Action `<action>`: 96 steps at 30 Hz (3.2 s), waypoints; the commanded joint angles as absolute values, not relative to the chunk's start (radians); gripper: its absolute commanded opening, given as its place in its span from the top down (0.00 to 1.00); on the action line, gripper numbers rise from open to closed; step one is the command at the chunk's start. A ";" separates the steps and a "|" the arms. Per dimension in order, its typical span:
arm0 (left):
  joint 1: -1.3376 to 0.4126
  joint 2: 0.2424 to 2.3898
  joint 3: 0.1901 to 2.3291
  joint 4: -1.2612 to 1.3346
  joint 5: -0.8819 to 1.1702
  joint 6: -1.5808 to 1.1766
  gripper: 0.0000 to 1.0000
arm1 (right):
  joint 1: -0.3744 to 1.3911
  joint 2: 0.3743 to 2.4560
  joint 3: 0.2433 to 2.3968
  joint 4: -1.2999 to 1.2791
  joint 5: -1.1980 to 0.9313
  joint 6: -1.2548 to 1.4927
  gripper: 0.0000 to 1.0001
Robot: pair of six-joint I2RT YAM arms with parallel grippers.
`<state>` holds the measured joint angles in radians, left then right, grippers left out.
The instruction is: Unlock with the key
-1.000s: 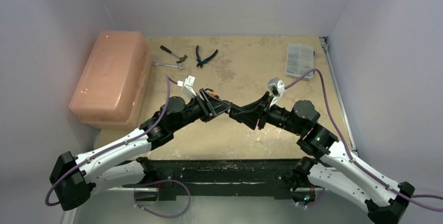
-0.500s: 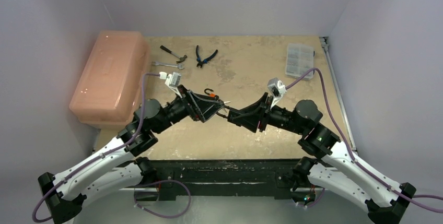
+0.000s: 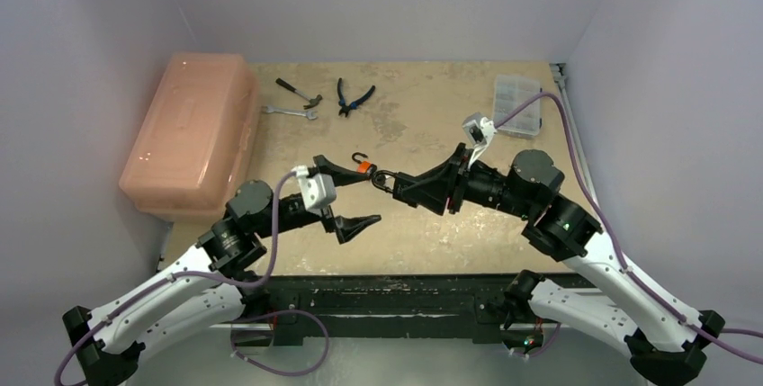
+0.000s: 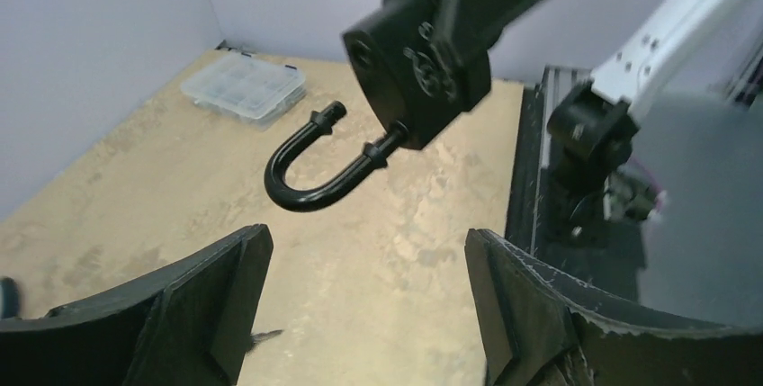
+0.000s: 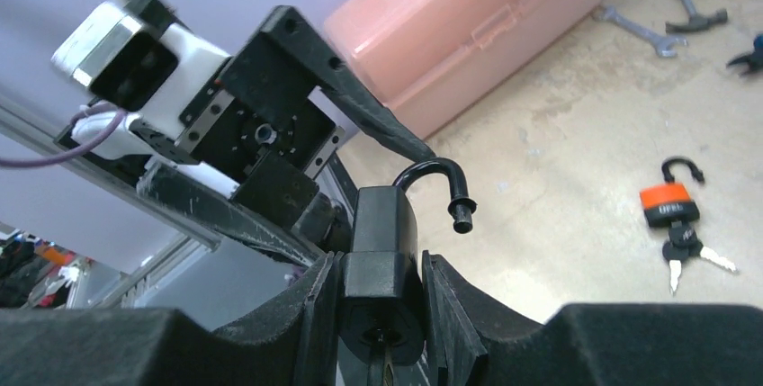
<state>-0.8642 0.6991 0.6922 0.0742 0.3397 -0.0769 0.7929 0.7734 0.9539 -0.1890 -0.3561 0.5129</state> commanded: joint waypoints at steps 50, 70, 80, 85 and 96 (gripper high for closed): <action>-0.877 0.808 0.676 0.072 0.673 0.465 0.64 | 0.795 0.854 1.040 -0.185 -0.485 0.526 1.00; -0.876 0.949 0.730 0.100 0.900 0.177 0.99 | 0.795 0.816 1.018 -0.107 -0.675 0.096 1.00; -0.876 0.929 0.736 0.040 0.888 0.213 0.47 | 0.795 0.823 0.963 -0.094 -0.600 0.127 1.00; -0.874 0.873 0.703 0.005 0.790 0.254 0.06 | 0.795 0.813 0.905 -0.083 -0.468 0.186 1.00; -0.863 0.680 0.544 0.093 0.300 0.252 0.01 | 0.790 0.769 0.682 0.083 -0.150 0.478 1.00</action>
